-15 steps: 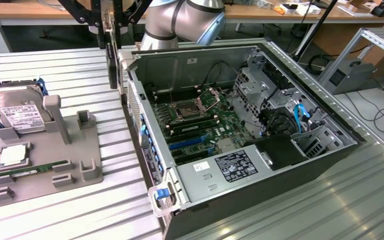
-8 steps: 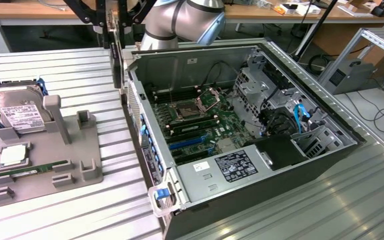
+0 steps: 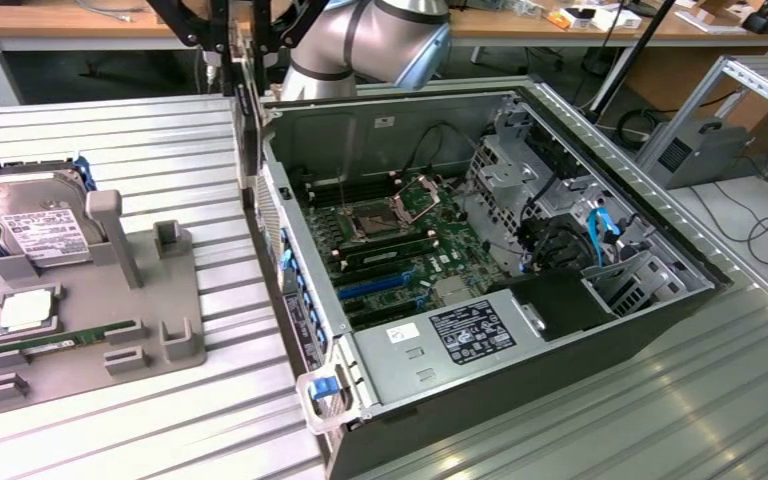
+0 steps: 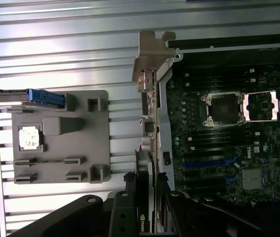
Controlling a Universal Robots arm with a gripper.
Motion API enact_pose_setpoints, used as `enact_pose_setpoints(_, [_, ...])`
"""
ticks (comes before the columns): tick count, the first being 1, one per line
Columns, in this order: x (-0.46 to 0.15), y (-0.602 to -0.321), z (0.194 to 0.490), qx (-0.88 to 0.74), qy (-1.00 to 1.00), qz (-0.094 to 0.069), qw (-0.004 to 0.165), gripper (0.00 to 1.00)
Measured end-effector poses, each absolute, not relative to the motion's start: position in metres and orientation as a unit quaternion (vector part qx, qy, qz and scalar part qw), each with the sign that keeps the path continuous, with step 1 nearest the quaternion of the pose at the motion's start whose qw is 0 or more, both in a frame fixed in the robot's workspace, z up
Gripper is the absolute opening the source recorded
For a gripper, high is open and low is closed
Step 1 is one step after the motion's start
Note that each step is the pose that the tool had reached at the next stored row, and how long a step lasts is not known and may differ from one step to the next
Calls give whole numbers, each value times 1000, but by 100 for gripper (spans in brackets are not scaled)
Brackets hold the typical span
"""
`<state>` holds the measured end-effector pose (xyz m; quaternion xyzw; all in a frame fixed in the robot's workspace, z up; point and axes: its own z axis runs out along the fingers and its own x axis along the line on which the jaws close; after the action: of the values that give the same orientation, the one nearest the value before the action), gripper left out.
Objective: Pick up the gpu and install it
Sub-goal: 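Pick up the gpu and move the gpu toward the slot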
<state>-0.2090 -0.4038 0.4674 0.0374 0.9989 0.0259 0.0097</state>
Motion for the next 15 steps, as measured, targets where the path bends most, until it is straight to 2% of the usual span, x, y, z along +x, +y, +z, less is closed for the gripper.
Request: enact_pose_setpoints(15, [-193,-404,467,37,999,26,10,27])
